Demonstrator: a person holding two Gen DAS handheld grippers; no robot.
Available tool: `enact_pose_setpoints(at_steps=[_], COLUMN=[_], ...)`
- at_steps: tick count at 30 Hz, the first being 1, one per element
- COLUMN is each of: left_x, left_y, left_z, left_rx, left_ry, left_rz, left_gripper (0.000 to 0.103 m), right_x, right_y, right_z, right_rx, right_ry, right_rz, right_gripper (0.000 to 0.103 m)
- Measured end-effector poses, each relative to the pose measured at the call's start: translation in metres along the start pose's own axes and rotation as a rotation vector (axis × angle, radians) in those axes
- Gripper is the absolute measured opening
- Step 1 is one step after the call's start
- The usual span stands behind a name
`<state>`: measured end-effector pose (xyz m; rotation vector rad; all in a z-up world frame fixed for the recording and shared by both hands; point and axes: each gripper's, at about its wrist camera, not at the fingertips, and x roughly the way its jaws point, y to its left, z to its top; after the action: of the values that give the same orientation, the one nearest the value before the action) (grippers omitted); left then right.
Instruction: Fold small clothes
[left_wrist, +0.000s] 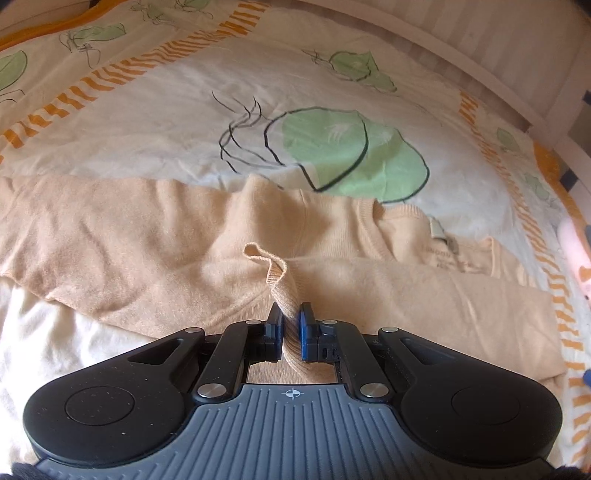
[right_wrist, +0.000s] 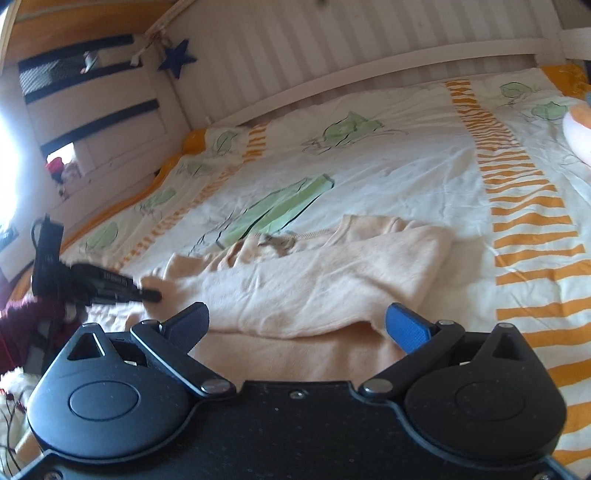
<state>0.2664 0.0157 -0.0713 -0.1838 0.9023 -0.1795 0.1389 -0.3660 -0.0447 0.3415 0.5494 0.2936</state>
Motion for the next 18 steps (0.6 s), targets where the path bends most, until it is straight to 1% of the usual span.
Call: enact_pose_setpoints(at_steps=[3,5,7,9,10,11,12,15,18], left_x=[0.008,0.011,0.013,0.013,0.014,0.014,0.014,0.016,0.017], left_y=[0.002,0.006,0.009,0.01,0.01,0.011,0.01,0.01,0.009], left_z=[-0.008,-0.011,-0.011,-0.01,-0.01,-0.009,-0.009,-0.008,-0.009], left_rx=[-0.003,-0.015,-0.022,-0.023,-0.02,-0.018,-0.015,-0.012,-0.006], left_ry=[0.011,0.012,0.014,0.021,0.026,0.029,0.031,0.034,0.033], left_rz=[-0.004,-0.012,-0.022,-0.027,-0.028,-0.029,-0.03,-0.032,-0.032], left_gripper=[0.009,0.01,0.01,0.011,0.011,0.011,0.011,0.011,0.011], right_x=[-0.005,-0.005,-0.002,0.007,0.013,0.021,0.029,0.047,0.059], right_y=[-0.009,-0.019,-0.031,-0.046,-0.054,-0.062,-0.07,-0.091,-0.106], right_z=[0.011,0.021,0.03,0.038,0.04,0.041,0.041,0.039,0.037], right_rx=[0.05,0.096,0.132,0.162,0.178,0.197,0.216,0.261,0.307], right_ry=[-0.033,-0.033,-0.023,-0.014,-0.003,0.014,0.033,0.053,0.065], right_rz=[-0.039,-0.073,-0.105,-0.121,-0.126,-0.129,-0.134,-0.139,-0.098], right_gripper=[0.102,0.102,0.094,0.081,0.077,0.07,0.066,0.066,0.066])
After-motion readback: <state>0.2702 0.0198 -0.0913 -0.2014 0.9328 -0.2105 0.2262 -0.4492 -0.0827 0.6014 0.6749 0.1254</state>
